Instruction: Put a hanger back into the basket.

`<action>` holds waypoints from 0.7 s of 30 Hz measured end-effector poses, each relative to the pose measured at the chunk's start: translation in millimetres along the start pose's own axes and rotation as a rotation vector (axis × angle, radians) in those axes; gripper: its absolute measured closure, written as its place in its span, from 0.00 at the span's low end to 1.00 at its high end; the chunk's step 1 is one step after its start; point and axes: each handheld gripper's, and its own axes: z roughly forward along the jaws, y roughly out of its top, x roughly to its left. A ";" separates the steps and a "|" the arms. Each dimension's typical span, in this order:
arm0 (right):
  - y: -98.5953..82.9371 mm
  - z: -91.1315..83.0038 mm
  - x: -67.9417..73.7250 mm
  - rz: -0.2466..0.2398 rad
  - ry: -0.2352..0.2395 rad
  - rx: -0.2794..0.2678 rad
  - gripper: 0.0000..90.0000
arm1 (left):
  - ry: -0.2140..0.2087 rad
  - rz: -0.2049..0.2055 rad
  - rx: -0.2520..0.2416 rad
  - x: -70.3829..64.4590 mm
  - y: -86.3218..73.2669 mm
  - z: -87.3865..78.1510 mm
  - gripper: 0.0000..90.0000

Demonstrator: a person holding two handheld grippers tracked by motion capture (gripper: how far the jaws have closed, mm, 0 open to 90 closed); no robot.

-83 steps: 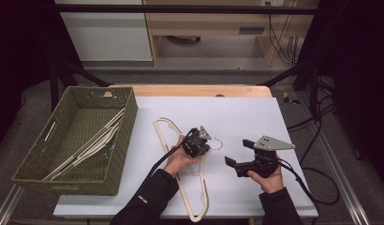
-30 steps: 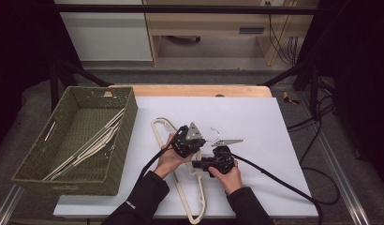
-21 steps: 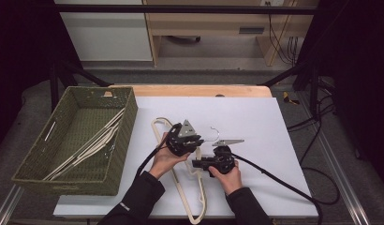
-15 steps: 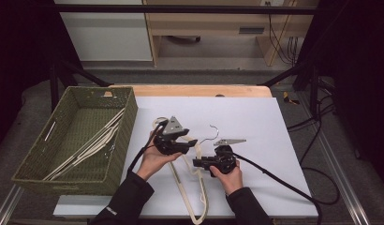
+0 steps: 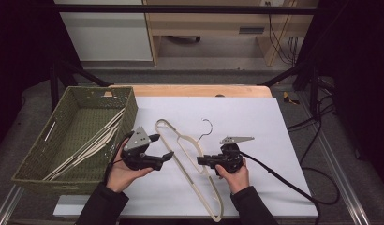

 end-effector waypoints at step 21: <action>13.0 -28.0 33.7 -0.296 0.178 0.110 0.97 | -0.113 0.042 0.098 -14.0 -4.3 -1.2 0.19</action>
